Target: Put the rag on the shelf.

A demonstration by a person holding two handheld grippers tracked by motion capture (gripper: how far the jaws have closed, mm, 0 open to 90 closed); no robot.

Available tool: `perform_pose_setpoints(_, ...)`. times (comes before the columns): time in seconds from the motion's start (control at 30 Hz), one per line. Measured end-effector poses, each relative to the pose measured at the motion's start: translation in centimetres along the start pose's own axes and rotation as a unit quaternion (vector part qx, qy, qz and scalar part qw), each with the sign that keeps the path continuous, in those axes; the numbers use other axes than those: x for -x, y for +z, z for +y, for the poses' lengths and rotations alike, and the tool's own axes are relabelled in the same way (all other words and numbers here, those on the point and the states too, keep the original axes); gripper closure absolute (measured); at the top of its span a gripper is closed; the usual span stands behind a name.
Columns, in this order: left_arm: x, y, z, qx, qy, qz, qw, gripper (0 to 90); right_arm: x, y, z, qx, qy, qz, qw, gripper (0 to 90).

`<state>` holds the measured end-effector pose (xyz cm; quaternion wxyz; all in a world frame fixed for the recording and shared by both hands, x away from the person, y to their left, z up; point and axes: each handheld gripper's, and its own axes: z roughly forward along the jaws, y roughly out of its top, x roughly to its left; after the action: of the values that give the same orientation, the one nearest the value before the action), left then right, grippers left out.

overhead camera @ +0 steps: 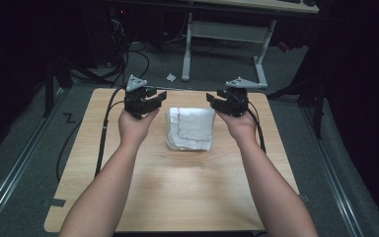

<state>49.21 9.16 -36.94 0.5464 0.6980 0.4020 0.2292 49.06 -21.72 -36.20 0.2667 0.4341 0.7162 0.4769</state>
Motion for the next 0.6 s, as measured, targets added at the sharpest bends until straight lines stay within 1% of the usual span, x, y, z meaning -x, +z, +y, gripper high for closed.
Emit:
perform_pose_setpoints(0.03,0.0,-0.4,-0.3,0.0,0.0,0.0,1.0,55.2,-0.1,-0.4,-0.2,0.004,0.0,0.001,1.0,50.6)
perform_pose_setpoints(0.07,0.0,-1.1,-0.8,-0.003,0.001,-0.002,1.0,55.0,-0.2,-1.2,-0.6,0.009,0.0,0.0,1.0,50.5)
perform_pose_setpoints(0.1,0.0,-1.1,-0.8,-0.003,0.001,-0.002,1.0,55.0,-0.3,-1.6,-0.8,0.011,-0.004,-0.004,0.9999,50.6)
perform_pose_setpoints(0.13,0.1,-1.4,-1.1,-0.002,0.004,-0.002,1.0,55.0,-0.3,-1.6,-0.8,0.011,-0.004,-0.004,0.9999,50.6)
perform_pose_setpoints(0.17,0.3,-2.1,-1.6,-0.001,0.012,0.0,0.9999,54.9,-0.6,-2.3,-1.3,0.014,-0.014,-0.009,0.9998,50.6)
perform_pose_setpoints(0.2,0.3,-2.1,-1.6,-0.001,0.012,0.0,0.9999,54.9,-0.7,-2.7,-1.5,0.015,-0.016,-0.008,0.9997,50.5)
perform_pose_setpoints(0.23,0.4,-2.4,-1.9,-0.001,0.017,0.0,0.9999,54.9,-0.8,-3.1,-1.7,0.016,-0.018,-0.007,0.9997,50.4)
perform_pose_setpoints(0.27,0.6,-2.7,-2.2,0.0,0.02,-0.002,0.9998,54.9,-0.8,-3.1,-1.7,0.016,-0.018,-0.007,0.9997,50.4)
perform_pose_setpoints(0.3,0.7,-3.0,-2.5,-0.005,0.022,-0.003,0.9997,54.4,-0.9,-4.0,-2.2,0.02,-0.022,-0.007,0.9995,50.4)
perform_pose_setpoints(0.33,1.1,-3.7,-3.2,-0.003,0.036,-0.004,0.9993,54.5,-0.9,-4.4,-2.5,0.022,-0.021,-0.005,0.9995,50.2)
perform_pose_setpoints(0.4,1.5,-4.4,-4.0,-0.008,0.048,-0.004,0.9988,54.4,-1.1,-5.2,-3.3,0.021,-0.024,-0.005,0.9995,50.0)
perform_pose_setpoints(0.47,1.7,-5.2,-5.0,-0.006,0.049,-0.009,0.9987,54.3,-1.3,-5.9,-4.1,0.013,-0.03,-0.005,0.9994,49.4)
perform_pose_setpoints(0.5,1.8,-5.5,-5.5,-0.008,0.05,-0.012,0.9986,54.3,-1.5,-6.3,-4.6,0.016,-0.031,-0.005,0.9994,49.3)
perform_pose_setpoints(0.53,2.0,-5.9,-6.1,-0.011,0.054,-0.012,0.9984,54.3,-1.6,-6.6,-5.1,0.012,-0.031,-0.003,0.9994,49.1)
perform_pose_setpoints(0.57,2.0,-5.9,-6.1,-0.011,0.054,-0.012,0.9984,54.2,-1.6,-6.6,-5.1,0.012,-0.031,-0.003,0.9994,49.1)
perform_pose_setpoints(0.6,2.1,-6.2,-6.6,-0.016,0.058,-0.013,0.9981,54.1,-2.0,-7.2,-6.3,0.011,-0.035,-0.003,0.9993,48.9)
